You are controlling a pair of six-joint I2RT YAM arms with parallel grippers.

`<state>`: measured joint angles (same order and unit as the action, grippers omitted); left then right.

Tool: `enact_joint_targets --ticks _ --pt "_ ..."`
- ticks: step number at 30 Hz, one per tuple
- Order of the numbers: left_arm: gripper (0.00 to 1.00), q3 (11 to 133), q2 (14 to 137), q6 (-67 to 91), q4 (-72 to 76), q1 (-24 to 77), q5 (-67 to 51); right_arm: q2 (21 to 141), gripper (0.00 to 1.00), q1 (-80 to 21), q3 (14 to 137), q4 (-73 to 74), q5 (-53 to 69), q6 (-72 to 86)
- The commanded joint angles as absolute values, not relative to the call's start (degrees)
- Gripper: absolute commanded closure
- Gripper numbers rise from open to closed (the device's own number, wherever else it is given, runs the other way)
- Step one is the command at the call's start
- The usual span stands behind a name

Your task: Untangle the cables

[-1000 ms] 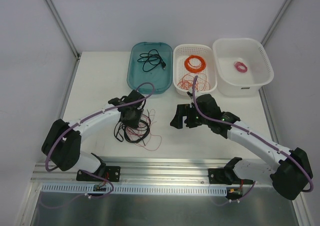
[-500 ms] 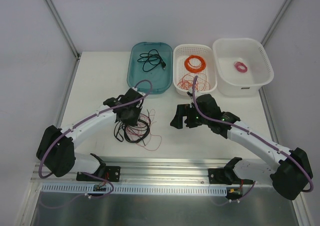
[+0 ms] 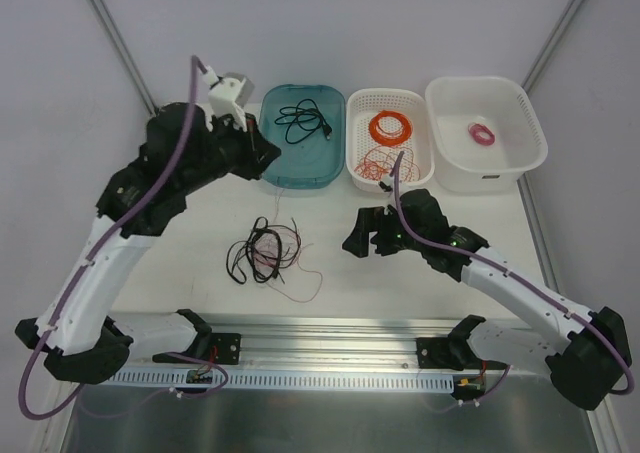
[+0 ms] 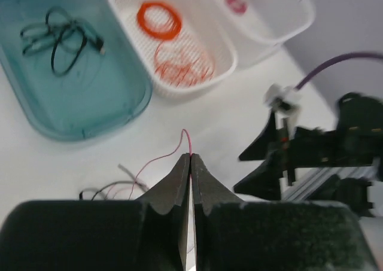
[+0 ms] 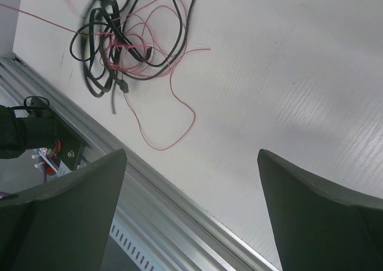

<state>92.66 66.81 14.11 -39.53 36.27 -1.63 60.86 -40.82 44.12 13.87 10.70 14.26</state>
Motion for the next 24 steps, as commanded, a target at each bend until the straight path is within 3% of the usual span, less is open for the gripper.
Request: enact_joint_targets --ticks 1,6,11,24 --pt "1.00 105.5 66.4 14.1 -40.2 35.8 -8.9 57.9 0.04 -41.0 43.5 11.7 10.4 13.0" --pt "1.00 118.4 71.1 17.9 -40.1 35.9 -19.7 55.5 0.04 -41.0 43.1 10.7 10.9 11.3" --pt "1.00 123.4 74.9 20.3 -39.8 36.5 -23.9 52.3 0.04 -41.1 43.2 9.6 11.5 9.7" --pt "1.00 95.4 75.6 25.6 -32.4 40.2 -15.0 44.2 0.04 -41.5 43.2 9.8 12.1 5.8"
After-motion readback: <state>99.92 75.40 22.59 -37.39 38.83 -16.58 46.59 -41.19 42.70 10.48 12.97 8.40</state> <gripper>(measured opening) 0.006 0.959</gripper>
